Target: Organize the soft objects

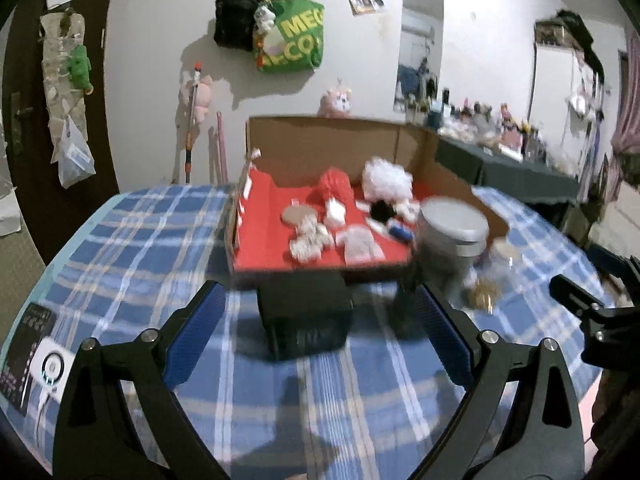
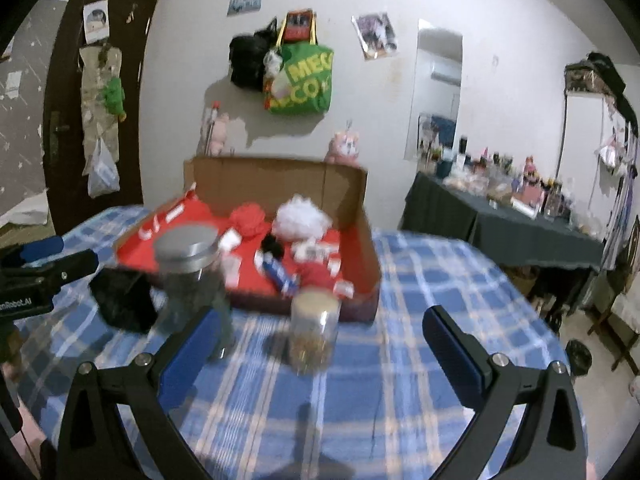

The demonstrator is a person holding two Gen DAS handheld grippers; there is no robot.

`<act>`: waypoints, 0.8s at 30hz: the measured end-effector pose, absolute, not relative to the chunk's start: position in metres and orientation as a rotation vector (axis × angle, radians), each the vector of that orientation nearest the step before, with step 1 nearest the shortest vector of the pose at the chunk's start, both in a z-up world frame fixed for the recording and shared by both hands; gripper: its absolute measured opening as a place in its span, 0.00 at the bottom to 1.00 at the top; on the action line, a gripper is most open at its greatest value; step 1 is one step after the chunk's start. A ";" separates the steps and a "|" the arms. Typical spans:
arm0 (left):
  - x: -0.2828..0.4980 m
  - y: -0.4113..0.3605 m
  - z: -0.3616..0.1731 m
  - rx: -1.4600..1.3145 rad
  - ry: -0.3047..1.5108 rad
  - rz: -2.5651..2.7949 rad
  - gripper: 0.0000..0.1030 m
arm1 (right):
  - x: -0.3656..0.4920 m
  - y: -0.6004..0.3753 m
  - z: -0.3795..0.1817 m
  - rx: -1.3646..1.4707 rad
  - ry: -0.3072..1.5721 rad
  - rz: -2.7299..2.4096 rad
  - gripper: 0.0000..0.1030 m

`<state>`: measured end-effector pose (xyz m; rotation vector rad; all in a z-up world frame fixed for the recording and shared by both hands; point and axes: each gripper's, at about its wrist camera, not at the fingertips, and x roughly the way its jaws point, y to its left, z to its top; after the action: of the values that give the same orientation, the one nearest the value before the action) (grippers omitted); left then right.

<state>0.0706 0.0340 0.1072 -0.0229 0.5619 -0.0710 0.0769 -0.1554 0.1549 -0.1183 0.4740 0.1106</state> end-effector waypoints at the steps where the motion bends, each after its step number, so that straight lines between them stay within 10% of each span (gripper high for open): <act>1: 0.069 0.032 0.104 -0.020 0.580 -0.074 0.94 | 0.073 -0.155 0.147 -0.113 0.508 0.114 1.00; 24: 0.082 0.002 0.023 0.011 0.868 0.002 0.99 | 0.106 -0.160 0.051 -0.052 0.870 0.088 1.00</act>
<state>0.0821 0.0024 0.0234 0.0114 0.8681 0.0019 0.1060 -0.1604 0.0505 -0.0520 0.8696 0.0877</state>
